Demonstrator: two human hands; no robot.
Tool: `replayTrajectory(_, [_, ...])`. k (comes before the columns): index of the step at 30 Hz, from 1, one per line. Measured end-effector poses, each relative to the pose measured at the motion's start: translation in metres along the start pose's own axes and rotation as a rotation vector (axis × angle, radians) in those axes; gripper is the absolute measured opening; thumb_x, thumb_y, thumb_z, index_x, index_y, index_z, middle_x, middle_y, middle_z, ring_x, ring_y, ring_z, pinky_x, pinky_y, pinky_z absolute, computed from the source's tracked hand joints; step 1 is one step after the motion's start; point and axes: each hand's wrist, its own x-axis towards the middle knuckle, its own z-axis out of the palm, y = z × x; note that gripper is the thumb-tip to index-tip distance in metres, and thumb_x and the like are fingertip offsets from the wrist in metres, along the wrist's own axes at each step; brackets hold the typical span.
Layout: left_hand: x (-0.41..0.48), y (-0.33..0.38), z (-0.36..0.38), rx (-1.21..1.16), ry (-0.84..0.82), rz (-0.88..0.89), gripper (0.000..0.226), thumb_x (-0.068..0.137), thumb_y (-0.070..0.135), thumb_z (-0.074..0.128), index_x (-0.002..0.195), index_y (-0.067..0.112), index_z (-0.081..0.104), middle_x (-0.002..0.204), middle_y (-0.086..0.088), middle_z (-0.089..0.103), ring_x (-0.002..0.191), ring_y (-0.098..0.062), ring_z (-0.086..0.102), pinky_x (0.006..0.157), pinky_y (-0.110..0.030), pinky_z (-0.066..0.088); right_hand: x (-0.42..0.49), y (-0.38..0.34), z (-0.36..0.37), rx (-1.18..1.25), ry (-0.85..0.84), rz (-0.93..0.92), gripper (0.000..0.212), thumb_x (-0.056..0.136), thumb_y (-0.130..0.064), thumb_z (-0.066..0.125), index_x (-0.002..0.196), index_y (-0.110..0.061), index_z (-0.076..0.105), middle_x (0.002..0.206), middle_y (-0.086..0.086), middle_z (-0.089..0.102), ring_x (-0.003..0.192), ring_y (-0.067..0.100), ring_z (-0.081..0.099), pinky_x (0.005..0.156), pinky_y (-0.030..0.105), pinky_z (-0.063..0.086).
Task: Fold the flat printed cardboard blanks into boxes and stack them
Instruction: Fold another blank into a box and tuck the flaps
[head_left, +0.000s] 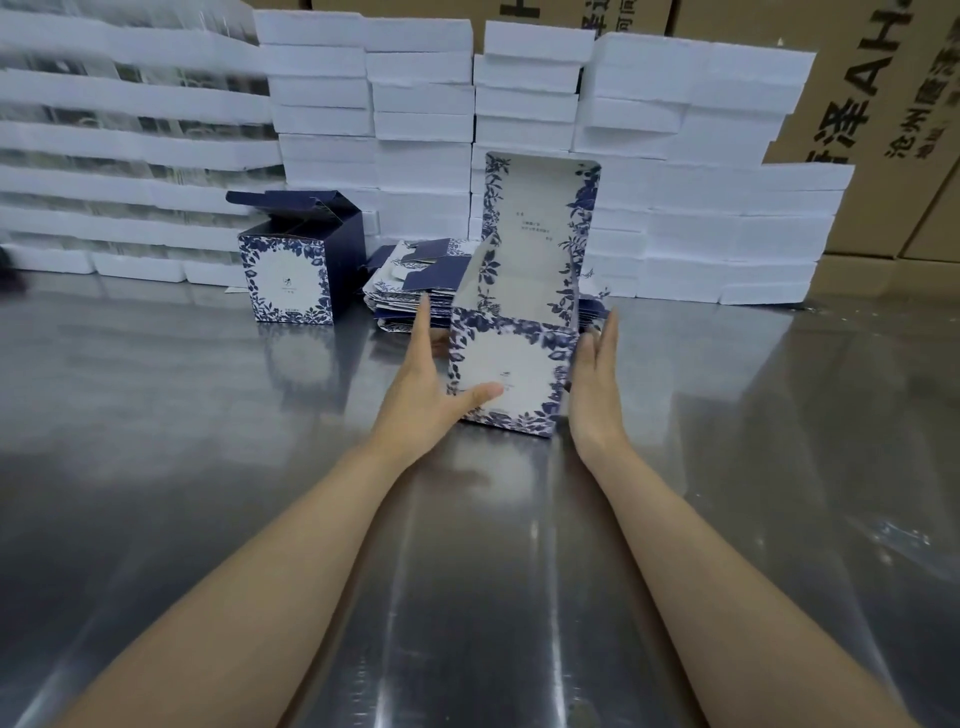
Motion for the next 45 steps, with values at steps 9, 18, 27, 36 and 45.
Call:
replayTrajectory(9, [0.000, 0.014, -0.006, 0.024, 0.158, 0.378, 0.043, 0.092, 0.043, 0.054, 0.128, 0.021, 0.046, 0.137, 0.017, 0.045, 0.133, -0.007, 0.039, 0.108, -0.017, 0.030, -0.005, -0.015, 0.002, 0.196, -0.018, -0.181, 0.037, 0.092, -0.052, 0.034, 0.117, -0.040, 0.057, 0.142, -0.002, 0.049, 0.135, 0.013, 0.042, 0.116, 0.045, 0.029])
replayTrajectory(18, [0.005, 0.040, -0.013, -0.197, 0.277, 0.267, 0.049, 0.096, 0.029, 0.027, 0.061, 0.020, 0.061, 0.073, 0.017, 0.057, 0.087, -0.003, 0.046, 0.083, -0.022, 0.034, 0.006, -0.047, -0.007, 0.425, -0.217, 0.133, 0.012, 0.074, -0.017, 0.050, 0.076, -0.023, 0.061, 0.136, -0.009, 0.051, 0.123, 0.016, 0.052, 0.093, 0.034, 0.044])
replayTrajectory(27, [0.012, 0.044, -0.024, -0.581, 0.207, -0.073, 0.021, 0.088, 0.007, 0.066, 0.081, 0.026, 0.072, 0.090, 0.009, 0.064, 0.090, -0.005, 0.058, 0.089, -0.026, 0.044, 0.006, -0.063, -0.015, 0.427, -0.237, 0.313, 0.052, 0.064, -0.007, 0.044, 0.110, -0.024, 0.060, 0.123, 0.008, 0.056, 0.096, 0.023, 0.050, 0.072, 0.030, 0.041])
replayTrajectory(36, [0.015, 0.064, -0.020, -0.860, 0.014, -0.384, 0.050, 0.083, -0.006, 0.036, 0.072, 0.027, 0.072, 0.067, 0.013, 0.069, 0.061, -0.011, 0.064, 0.055, -0.018, 0.048, 0.011, -0.060, -0.014, 0.348, -0.119, 0.383, 0.046, 0.078, -0.001, 0.047, 0.110, -0.029, 0.065, 0.100, 0.006, 0.068, 0.070, 0.023, 0.056, 0.054, 0.025, 0.044])
replayTrajectory(45, [0.024, 0.069, -0.022, -0.712, 0.146, -0.455, 0.035, 0.079, -0.004, 0.054, 0.054, 0.019, 0.061, 0.057, 0.003, 0.056, 0.050, -0.014, 0.049, 0.048, -0.018, 0.037, 0.009, -0.056, -0.015, 0.383, -0.063, 0.382, 0.026, 0.084, -0.013, 0.058, 0.092, -0.033, 0.073, 0.083, -0.004, 0.074, 0.068, 0.018, 0.064, 0.053, 0.023, 0.049])
